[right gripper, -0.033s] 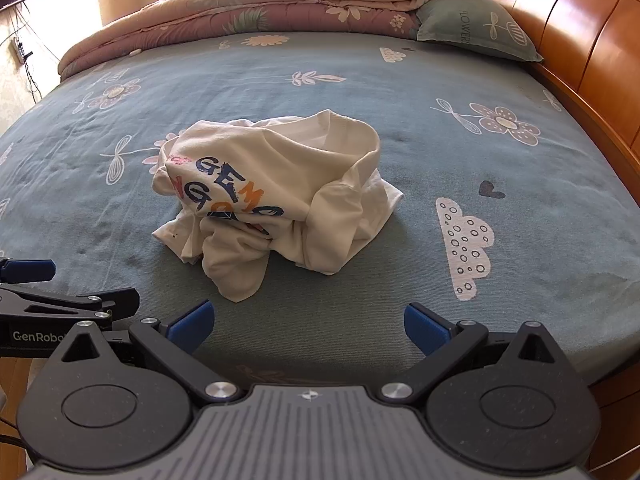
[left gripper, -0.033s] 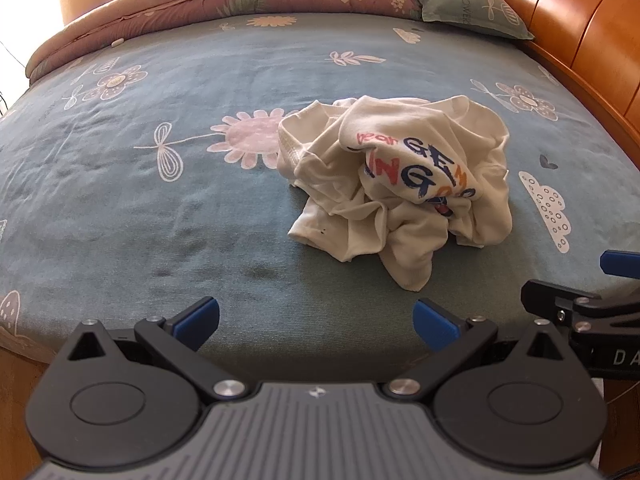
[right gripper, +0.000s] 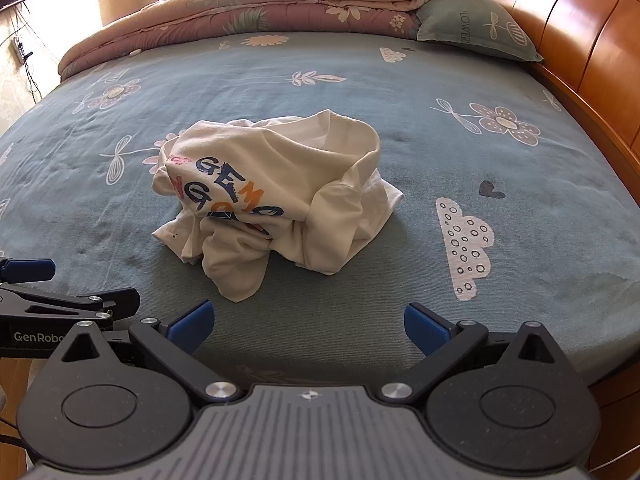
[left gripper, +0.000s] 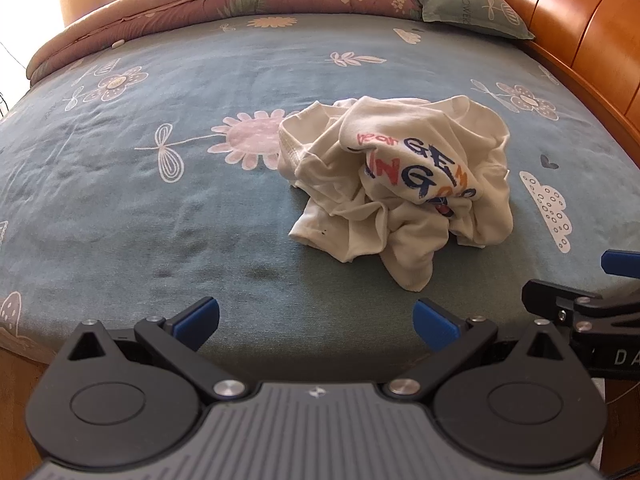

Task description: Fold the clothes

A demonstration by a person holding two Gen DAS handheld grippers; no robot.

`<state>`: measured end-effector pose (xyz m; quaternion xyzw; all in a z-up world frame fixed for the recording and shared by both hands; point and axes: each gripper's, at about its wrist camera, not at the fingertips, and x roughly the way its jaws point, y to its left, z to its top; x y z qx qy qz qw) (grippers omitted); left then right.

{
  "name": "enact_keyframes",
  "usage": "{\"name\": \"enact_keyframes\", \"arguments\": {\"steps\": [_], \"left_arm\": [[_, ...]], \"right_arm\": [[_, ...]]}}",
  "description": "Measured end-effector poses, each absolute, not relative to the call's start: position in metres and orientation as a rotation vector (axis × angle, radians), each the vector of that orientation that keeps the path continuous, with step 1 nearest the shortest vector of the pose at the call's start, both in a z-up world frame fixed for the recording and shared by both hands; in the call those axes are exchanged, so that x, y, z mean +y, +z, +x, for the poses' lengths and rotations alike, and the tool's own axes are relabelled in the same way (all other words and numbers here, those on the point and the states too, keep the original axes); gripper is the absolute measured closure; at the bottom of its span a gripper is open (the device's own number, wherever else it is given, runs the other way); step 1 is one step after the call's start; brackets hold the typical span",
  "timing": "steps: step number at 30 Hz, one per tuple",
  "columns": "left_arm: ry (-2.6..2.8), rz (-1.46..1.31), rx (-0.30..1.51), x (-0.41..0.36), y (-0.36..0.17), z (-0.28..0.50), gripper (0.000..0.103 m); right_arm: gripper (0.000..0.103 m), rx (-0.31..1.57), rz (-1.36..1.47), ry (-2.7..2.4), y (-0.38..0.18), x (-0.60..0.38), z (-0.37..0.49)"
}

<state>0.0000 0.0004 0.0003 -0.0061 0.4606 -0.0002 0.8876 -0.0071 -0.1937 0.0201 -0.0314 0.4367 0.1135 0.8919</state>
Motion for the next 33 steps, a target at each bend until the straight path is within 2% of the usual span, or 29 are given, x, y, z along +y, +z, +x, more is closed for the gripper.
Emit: {"name": "enact_keyframes", "arguments": {"steps": [33], "left_arm": [[-0.017, -0.001, 0.951, -0.0025, 0.0040, -0.0002, 0.000]], "right_arm": [[0.000, 0.894, -0.069, 0.238, 0.0228, -0.1938, -0.0079]]}}
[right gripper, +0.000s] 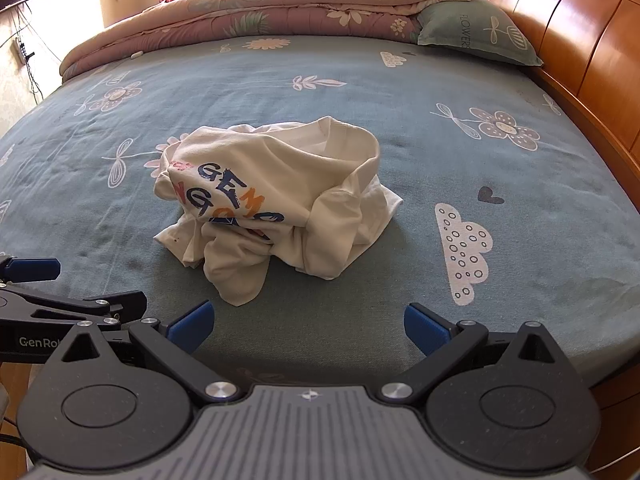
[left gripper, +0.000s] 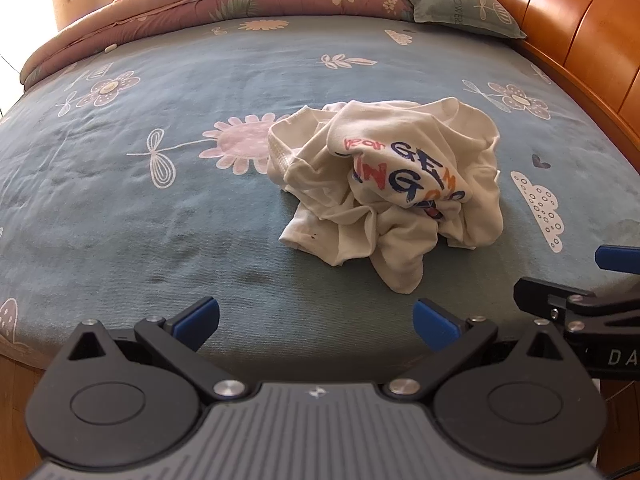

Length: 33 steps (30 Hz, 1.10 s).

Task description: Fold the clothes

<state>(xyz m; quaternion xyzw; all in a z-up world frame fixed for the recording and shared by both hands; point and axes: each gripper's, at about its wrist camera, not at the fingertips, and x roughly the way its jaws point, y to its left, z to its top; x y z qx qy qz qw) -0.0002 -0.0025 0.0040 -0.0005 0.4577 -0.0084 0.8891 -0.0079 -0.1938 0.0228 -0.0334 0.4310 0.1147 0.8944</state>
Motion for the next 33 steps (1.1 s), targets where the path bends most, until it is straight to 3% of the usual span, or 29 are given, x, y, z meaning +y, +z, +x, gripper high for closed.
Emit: {"name": "enact_keyframes", "arguments": {"steps": [33], "left_arm": [[-0.013, 0.000, 0.938, -0.0028, 0.0043, -0.0034, 0.000]], "right_arm": [[0.000, 0.897, -0.059, 0.238, 0.0218, -0.1960, -0.0098]]}}
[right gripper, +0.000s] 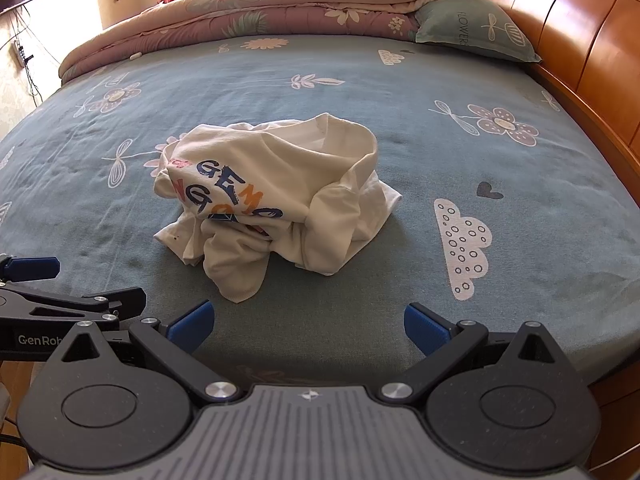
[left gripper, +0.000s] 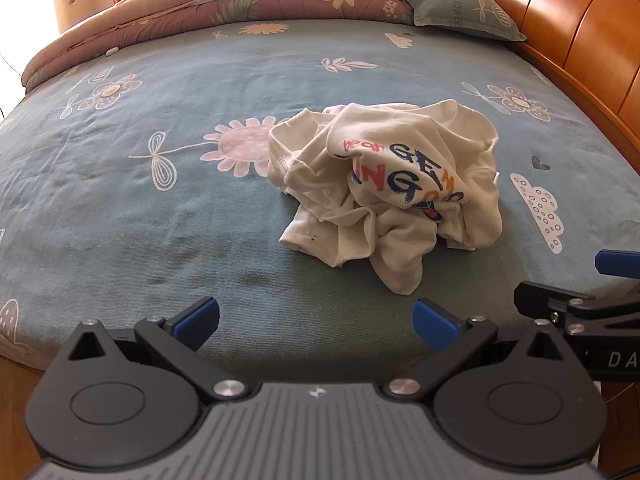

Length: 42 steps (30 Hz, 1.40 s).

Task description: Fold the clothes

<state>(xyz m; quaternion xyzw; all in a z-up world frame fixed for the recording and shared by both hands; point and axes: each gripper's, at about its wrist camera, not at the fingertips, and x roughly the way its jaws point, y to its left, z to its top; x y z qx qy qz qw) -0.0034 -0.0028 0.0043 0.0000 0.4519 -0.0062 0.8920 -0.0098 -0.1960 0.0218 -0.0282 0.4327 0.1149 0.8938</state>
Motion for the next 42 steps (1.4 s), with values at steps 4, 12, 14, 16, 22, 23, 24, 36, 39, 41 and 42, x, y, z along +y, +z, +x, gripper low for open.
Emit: {"name": "enact_keyframes", "arguments": {"steps": [4, 12, 14, 16, 22, 23, 24, 36, 39, 41, 42], "left_arm": [[-0.012, 0.001, 0.937, -0.003, 0.004, -0.003, 0.000], [-0.012, 0.001, 0.934, -0.003, 0.005, -0.004, 0.000], [-0.012, 0.001, 0.933, -0.003, 0.005, -0.005, 0.000], [-0.012, 0.000, 0.931, -0.003, 0.006, -0.005, 0.000], [-0.014, 0.003, 0.920, -0.003, 0.009, -0.009, 0.000], [-0.014, 0.003, 0.918, -0.003, 0.010, -0.010, 0.000], [-0.015, 0.004, 0.915, -0.003, 0.011, -0.011, 0.000], [-0.025, 0.019, 0.855, -0.001, 0.027, -0.025, 0.000], [-0.013, 0.010, 0.850, 0.005, 0.027, -0.027, 0.000], [0.000, 0.005, 0.853, 0.008, 0.026, -0.026, 0.000], [0.002, 0.003, 0.855, 0.008, 0.025, -0.024, 0.000]], "right_arm": [[0.000, 0.898, -0.059, 0.239, 0.022, -0.196, -0.010], [0.000, 0.899, -0.058, 0.237, 0.021, -0.196, -0.011], [0.000, 0.899, -0.059, 0.237, 0.022, -0.196, -0.011], [0.000, 0.898, -0.059, 0.237, 0.022, -0.196, -0.011], [0.000, 0.887, -0.059, 0.236, 0.025, -0.196, -0.015], [0.000, 0.885, -0.058, 0.236, 0.026, -0.196, -0.016], [0.000, 0.883, -0.058, 0.236, 0.026, -0.196, -0.017], [0.000, 0.841, -0.039, 0.209, 0.041, -0.201, -0.030], [0.000, 0.831, -0.044, 0.212, 0.041, -0.200, -0.031], [0.000, 0.830, -0.049, 0.216, 0.040, -0.199, -0.032], [0.000, 0.836, -0.051, 0.219, 0.039, -0.199, -0.032]]}}
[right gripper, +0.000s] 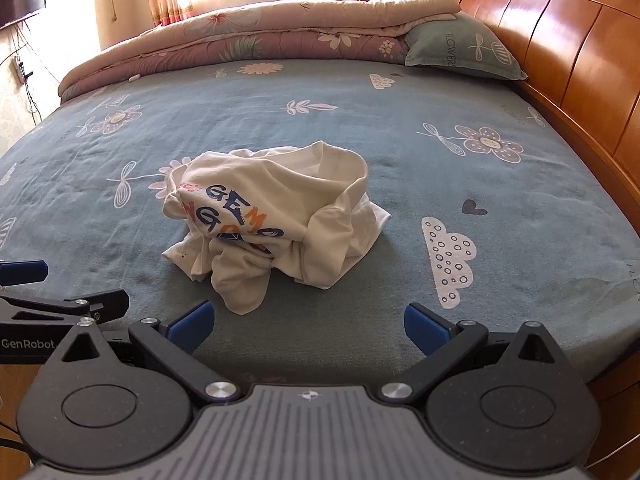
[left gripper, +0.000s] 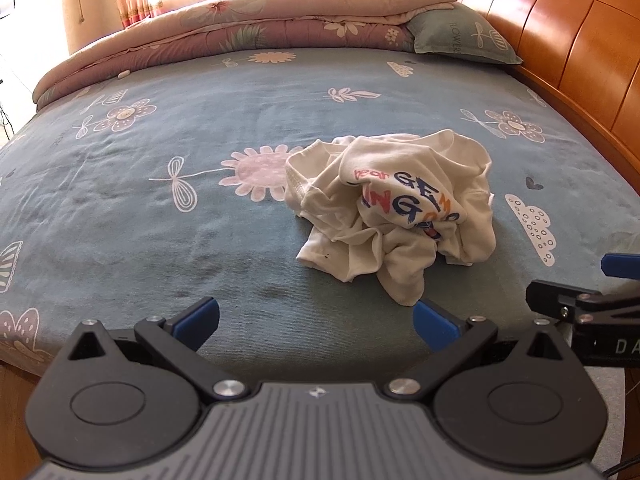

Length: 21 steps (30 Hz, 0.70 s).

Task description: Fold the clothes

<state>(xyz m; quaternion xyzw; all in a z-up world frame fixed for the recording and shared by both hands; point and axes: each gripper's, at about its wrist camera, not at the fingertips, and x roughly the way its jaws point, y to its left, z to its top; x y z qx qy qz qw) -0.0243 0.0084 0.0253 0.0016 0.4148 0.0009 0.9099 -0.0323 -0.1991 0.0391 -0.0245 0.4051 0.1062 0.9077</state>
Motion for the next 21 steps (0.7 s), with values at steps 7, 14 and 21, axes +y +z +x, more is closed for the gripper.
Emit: {"name": "enact_keyframes", "arguments": {"steps": [7, 14, 21], "left_arm": [[0.002, 0.026, 0.863, 0.002, 0.027, -0.014, 0.000], [0.006, 0.049, 0.871, 0.003, 0.027, 0.008, 0.000], [-0.005, 0.068, 0.908, 0.006, 0.013, 0.044, 0.000]], "right_arm": [[0.000, 0.848, -0.028, 0.206, 0.035, -0.212, -0.026], [0.000, 0.847, 0.035, 0.212, 0.028, -0.224, -0.007], [0.000, 0.889, 0.041, 0.206, 0.009, -0.222, 0.031]]}}
